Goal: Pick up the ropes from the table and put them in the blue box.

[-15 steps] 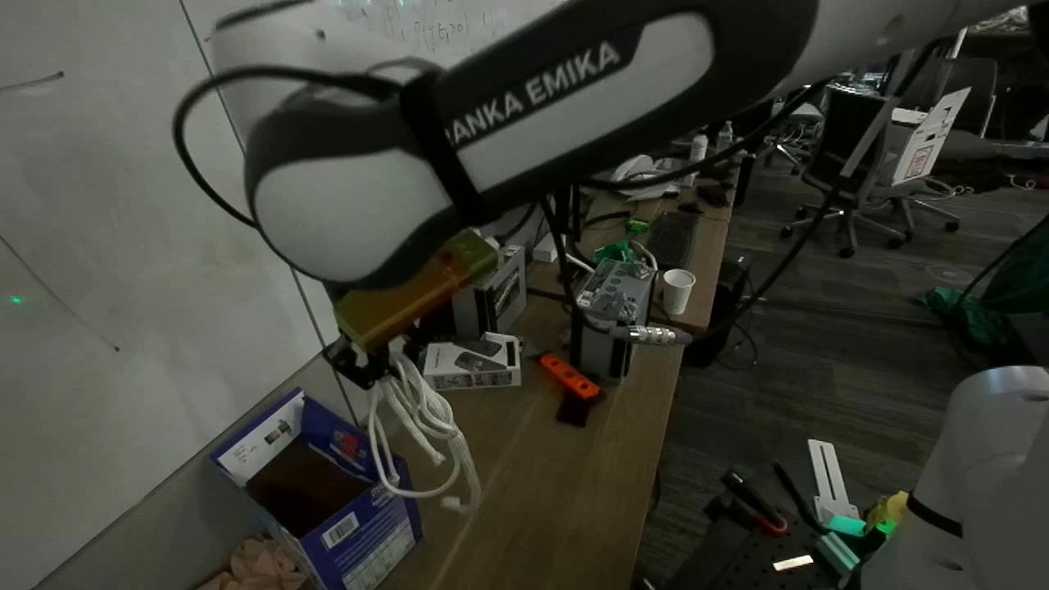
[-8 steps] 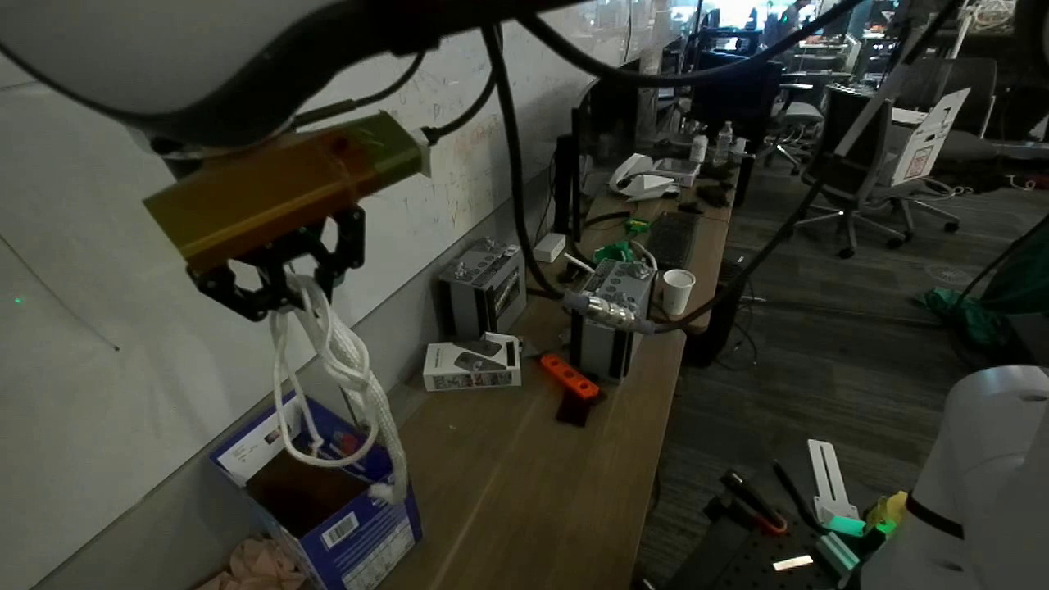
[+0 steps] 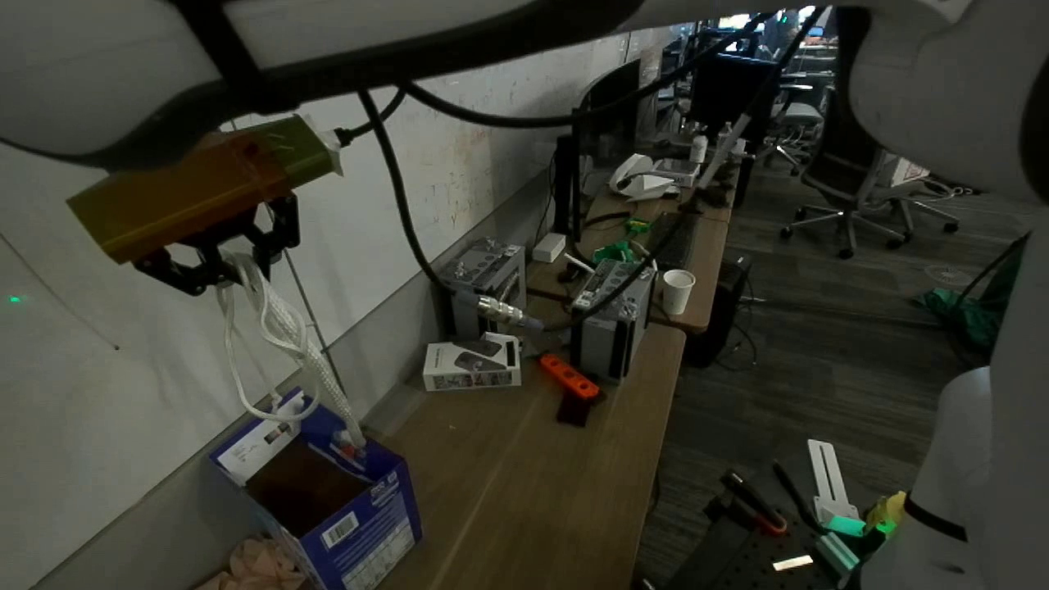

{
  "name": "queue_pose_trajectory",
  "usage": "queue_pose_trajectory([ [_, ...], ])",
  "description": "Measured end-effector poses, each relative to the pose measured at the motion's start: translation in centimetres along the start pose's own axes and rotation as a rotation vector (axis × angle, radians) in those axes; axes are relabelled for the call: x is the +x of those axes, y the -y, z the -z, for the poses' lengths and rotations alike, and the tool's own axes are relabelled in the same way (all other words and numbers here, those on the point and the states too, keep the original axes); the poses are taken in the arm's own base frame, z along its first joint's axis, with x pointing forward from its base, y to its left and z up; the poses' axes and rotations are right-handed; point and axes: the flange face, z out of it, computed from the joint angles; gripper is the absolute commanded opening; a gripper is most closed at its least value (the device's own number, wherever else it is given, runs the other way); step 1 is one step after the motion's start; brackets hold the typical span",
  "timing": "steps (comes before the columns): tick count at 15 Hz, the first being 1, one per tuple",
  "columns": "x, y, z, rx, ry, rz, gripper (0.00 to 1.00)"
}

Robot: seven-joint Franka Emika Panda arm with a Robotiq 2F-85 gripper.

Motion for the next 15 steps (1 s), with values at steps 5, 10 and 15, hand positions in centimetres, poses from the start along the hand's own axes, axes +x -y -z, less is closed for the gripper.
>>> queue_pose_trajectory([
  [5, 3.2, 0.8, -4.3, -0.002, 0.027, 0.022, 0.03],
  [10, 5.3, 1.0, -7.8, -0.009, 0.046, 0.064, 0.03],
  [15, 6.4, 1.1, -9.1, -0.007, 0.063, 0.093, 0.44],
])
